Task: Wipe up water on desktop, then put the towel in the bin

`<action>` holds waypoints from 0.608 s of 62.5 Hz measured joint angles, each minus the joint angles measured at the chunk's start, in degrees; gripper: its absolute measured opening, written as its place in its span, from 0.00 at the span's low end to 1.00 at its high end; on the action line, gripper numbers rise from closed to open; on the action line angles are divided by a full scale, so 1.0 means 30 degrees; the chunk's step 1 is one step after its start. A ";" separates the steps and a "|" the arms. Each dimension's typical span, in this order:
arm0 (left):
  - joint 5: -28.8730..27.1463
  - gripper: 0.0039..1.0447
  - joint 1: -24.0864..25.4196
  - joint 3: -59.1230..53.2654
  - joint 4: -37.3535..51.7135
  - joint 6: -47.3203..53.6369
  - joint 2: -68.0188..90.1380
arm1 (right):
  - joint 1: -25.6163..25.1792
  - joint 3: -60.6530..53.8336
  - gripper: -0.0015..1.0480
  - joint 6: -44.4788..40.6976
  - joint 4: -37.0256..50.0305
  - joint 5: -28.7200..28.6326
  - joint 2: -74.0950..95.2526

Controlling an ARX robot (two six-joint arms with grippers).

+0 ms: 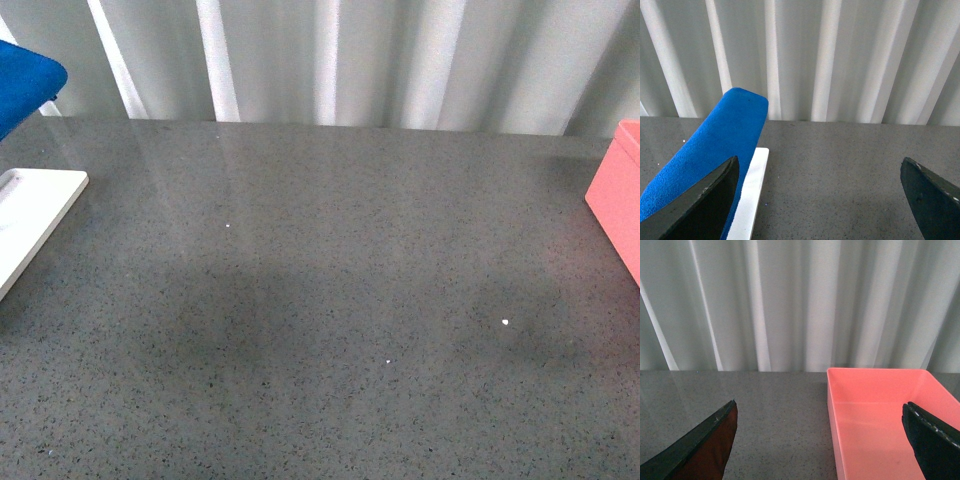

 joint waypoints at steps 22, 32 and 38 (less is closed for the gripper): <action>0.0787 0.94 0.0291 0.0262 -0.0991 -0.1326 0.1144 | 0.0000 0.0000 0.93 0.0000 0.0000 0.0000 0.0000; 0.3752 0.94 0.0758 0.1268 0.2769 -0.2251 0.6462 | 0.0000 0.0000 0.93 0.0000 0.0000 0.0000 -0.0007; 0.4058 0.94 0.0758 0.3388 0.6368 -0.0707 1.1810 | 0.0000 0.0000 0.93 -0.0007 0.0000 -0.0007 -0.0007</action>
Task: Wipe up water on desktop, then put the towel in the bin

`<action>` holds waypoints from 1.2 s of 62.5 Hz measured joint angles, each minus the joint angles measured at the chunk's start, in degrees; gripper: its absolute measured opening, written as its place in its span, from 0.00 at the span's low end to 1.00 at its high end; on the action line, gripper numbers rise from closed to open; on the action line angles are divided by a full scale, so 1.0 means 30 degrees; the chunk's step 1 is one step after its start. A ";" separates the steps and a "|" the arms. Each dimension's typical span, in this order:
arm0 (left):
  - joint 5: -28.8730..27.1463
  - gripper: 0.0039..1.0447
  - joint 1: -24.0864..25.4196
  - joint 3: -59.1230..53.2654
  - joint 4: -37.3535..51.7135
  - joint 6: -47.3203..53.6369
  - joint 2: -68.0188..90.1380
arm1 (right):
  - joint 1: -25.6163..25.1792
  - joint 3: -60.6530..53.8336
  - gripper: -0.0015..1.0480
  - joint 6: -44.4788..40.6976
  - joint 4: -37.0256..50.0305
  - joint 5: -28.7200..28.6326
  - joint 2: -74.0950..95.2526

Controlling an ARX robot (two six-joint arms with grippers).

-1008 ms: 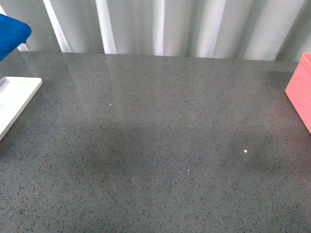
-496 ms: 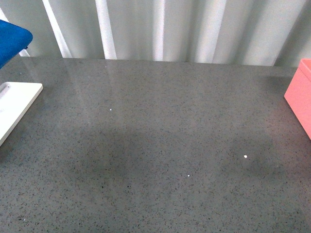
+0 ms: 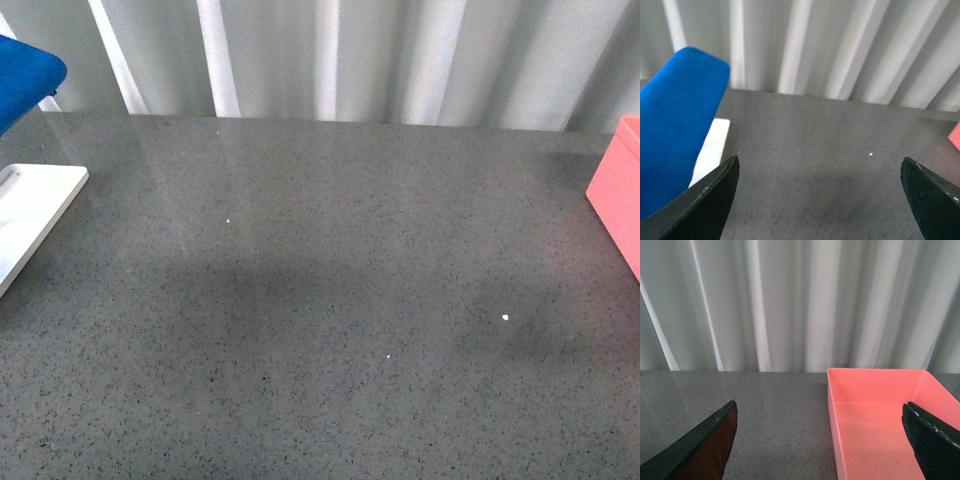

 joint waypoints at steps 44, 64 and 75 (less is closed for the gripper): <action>-0.3723 0.94 0.2120 1.7952 -0.7409 0.7315 2.1587 | 0.0000 0.0000 0.93 0.0007 0.0000 0.0007 0.0000; -0.4226 0.94 0.3024 2.2338 -1.1169 0.6251 2.3562 | 0.0000 0.0000 0.93 0.0007 0.0000 0.0007 0.0000; -0.4889 0.94 0.3024 2.2403 -1.0200 0.6798 2.4633 | 0.0000 0.0000 0.93 0.0007 0.0000 0.0007 0.0000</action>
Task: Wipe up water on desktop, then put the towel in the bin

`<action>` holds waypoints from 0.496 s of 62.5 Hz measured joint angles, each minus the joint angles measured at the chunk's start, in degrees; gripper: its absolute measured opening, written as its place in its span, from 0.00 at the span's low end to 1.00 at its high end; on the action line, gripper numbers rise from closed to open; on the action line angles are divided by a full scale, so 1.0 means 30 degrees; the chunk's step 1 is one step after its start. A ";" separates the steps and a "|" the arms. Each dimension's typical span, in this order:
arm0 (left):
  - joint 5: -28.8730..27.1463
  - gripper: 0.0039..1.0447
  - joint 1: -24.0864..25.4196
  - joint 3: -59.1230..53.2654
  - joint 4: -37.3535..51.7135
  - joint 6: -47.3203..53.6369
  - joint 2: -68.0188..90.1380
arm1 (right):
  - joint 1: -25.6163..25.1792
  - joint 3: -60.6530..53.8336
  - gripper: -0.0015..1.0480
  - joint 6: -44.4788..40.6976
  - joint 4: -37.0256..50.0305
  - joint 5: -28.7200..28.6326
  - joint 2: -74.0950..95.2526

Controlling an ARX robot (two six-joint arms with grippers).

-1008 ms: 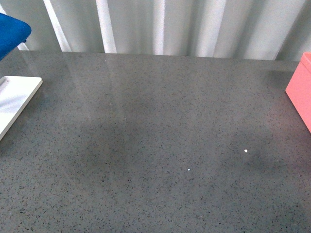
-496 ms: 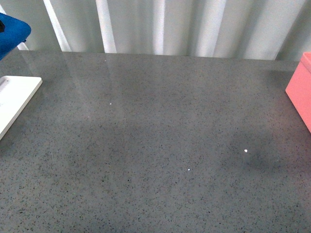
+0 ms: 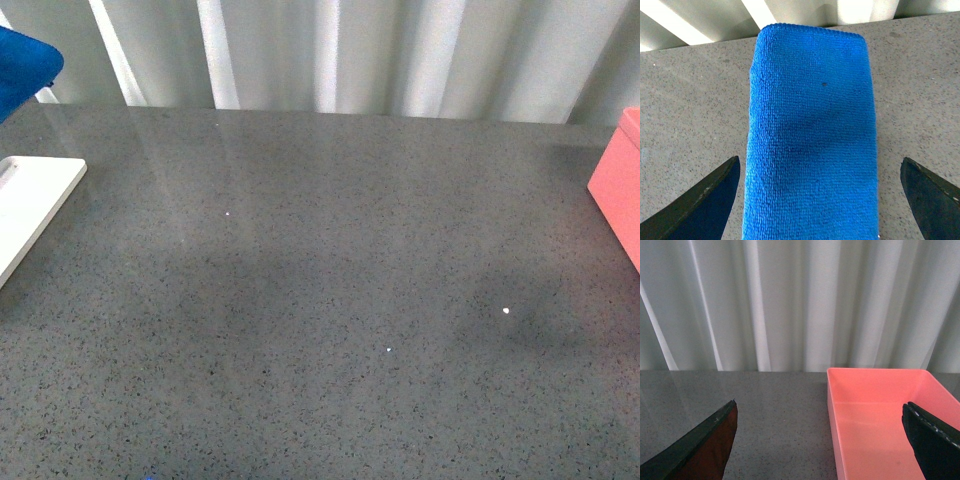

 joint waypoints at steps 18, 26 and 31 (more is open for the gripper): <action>-0.0845 0.94 0.0058 -0.1260 0.2361 0.0721 0.0780 | 0.0000 0.0000 0.93 0.0000 0.0000 0.0000 0.0000; -0.1122 0.94 0.0066 -0.2331 0.3009 0.1027 0.0772 | 0.0000 0.0000 0.93 0.0000 0.0000 0.0000 0.0000; -0.1158 0.94 0.0095 -0.2769 0.3322 0.1129 0.0780 | 0.0000 0.0000 0.93 0.0000 0.0000 0.0000 0.0000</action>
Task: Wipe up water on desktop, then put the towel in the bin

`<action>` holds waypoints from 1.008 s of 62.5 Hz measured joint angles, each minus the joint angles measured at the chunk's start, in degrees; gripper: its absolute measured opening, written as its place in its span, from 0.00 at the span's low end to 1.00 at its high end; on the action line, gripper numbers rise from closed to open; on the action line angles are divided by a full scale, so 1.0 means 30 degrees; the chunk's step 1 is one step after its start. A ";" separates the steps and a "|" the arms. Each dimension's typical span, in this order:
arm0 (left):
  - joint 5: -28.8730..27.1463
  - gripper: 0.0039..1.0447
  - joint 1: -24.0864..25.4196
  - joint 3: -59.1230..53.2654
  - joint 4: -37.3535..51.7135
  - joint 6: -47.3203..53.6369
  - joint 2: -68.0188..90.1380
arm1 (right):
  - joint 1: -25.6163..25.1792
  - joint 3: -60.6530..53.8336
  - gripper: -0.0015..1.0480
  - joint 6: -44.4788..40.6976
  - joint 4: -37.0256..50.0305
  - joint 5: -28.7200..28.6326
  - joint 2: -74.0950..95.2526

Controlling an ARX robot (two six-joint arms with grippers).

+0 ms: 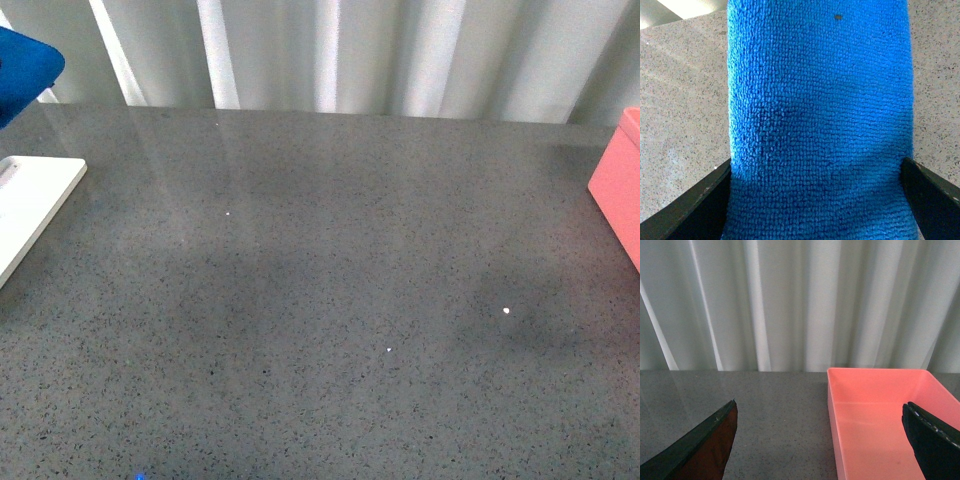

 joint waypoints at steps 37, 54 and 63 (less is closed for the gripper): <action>0.1231 0.38 0.0175 -0.1923 0.1967 -0.0372 -0.1297 | 0.0000 0.0000 0.93 0.0000 0.0000 0.0000 0.0000; 0.2820 0.04 -0.0197 -0.3206 0.3701 -0.2353 -0.2856 | 0.0000 0.0000 0.93 0.0000 0.0000 0.0000 0.0000; 0.3971 0.04 -0.0831 -0.4065 0.5362 -0.5158 -0.4481 | 0.0000 0.0000 0.93 0.0000 0.0000 0.0000 0.0000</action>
